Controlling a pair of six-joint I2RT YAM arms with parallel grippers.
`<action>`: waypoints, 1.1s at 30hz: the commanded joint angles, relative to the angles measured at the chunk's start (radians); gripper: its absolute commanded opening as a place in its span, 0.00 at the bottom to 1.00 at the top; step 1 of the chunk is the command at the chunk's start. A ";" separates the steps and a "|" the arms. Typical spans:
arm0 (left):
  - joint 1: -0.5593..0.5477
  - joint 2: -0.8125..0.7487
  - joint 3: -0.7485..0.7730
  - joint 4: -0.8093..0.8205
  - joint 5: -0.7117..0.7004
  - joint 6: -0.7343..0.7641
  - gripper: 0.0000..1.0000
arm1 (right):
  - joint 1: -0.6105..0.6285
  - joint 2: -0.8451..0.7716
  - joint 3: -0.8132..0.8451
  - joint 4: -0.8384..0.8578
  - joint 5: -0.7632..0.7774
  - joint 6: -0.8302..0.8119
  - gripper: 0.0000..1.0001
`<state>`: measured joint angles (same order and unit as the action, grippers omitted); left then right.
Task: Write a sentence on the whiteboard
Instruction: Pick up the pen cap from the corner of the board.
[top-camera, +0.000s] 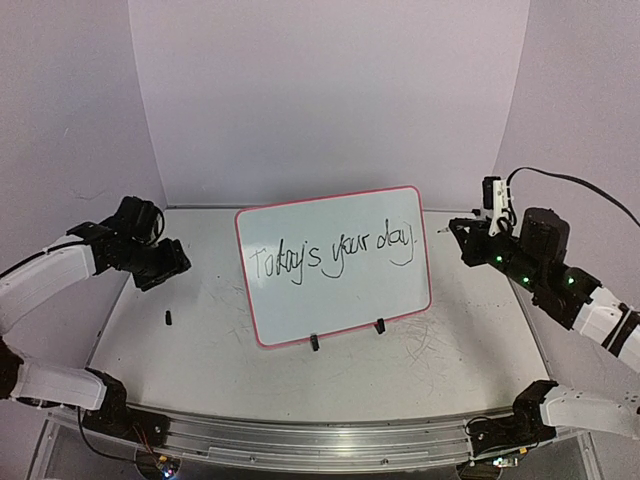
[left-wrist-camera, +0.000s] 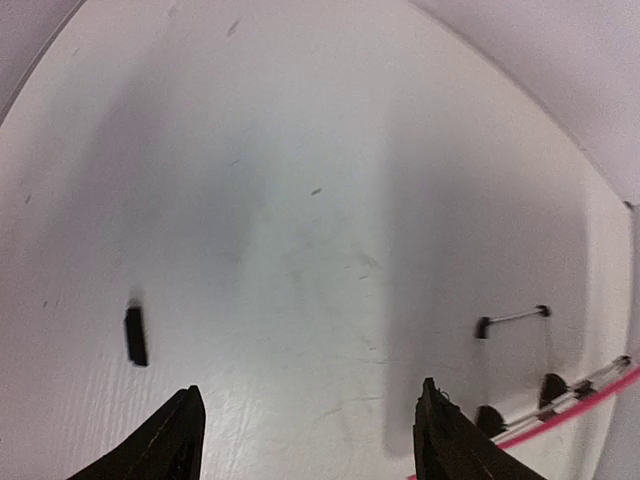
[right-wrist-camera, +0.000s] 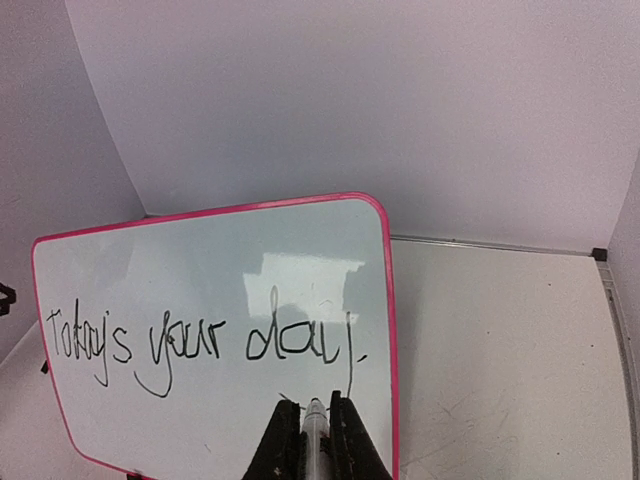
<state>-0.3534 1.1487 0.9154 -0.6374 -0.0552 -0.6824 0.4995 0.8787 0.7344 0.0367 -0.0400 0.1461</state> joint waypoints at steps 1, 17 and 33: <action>0.002 0.134 0.030 -0.196 -0.160 -0.071 0.70 | 0.000 -0.033 -0.007 0.066 -0.116 0.006 0.00; 0.062 0.453 -0.022 -0.023 -0.204 0.041 0.48 | -0.001 -0.138 -0.058 0.032 -0.115 0.024 0.00; 0.074 0.460 -0.165 0.107 -0.169 0.070 0.18 | 0.000 -0.145 -0.028 -0.020 -0.090 0.059 0.00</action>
<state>-0.2867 1.6195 0.8088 -0.5204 -0.2352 -0.6269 0.4995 0.7300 0.6750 0.0108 -0.1463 0.1776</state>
